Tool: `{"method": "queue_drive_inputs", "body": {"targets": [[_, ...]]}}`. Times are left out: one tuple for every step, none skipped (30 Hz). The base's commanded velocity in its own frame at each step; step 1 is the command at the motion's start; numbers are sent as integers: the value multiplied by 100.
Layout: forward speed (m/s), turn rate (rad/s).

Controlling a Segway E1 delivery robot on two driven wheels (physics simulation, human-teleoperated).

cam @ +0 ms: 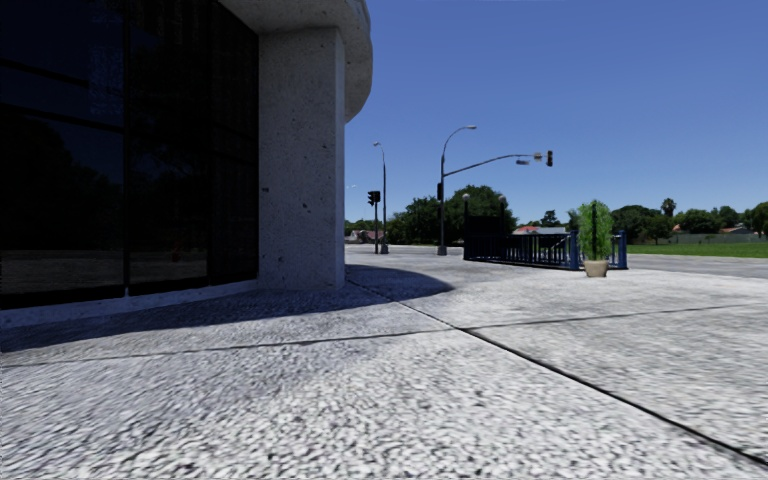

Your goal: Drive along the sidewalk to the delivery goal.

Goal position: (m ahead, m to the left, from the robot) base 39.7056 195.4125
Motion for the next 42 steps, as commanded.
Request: {"method": "queue_drive_inputs", "body": {"targets": [[200,0],[200,0],[200,0],[200,0],[198,0],[195,0],[195,0],[195,0],[195,0],[195,0],[194,0],[194,0],[200,0],[200,0],[200,0],[200,0],[200,0],[200,0],[200,0],[200,0],[200,0],[200,0],[200,-14],[200,-27],[200,-33],[200,-35],[200,-35],[200,-35],[200,-35],[200,-35],[200,-35],[200,-35],[200,-35],[200,-35],[200,-35],[200,-35],[200,-35],[200,-35],[200,-27],[200,-27],[200,-13],[200,0]]}}
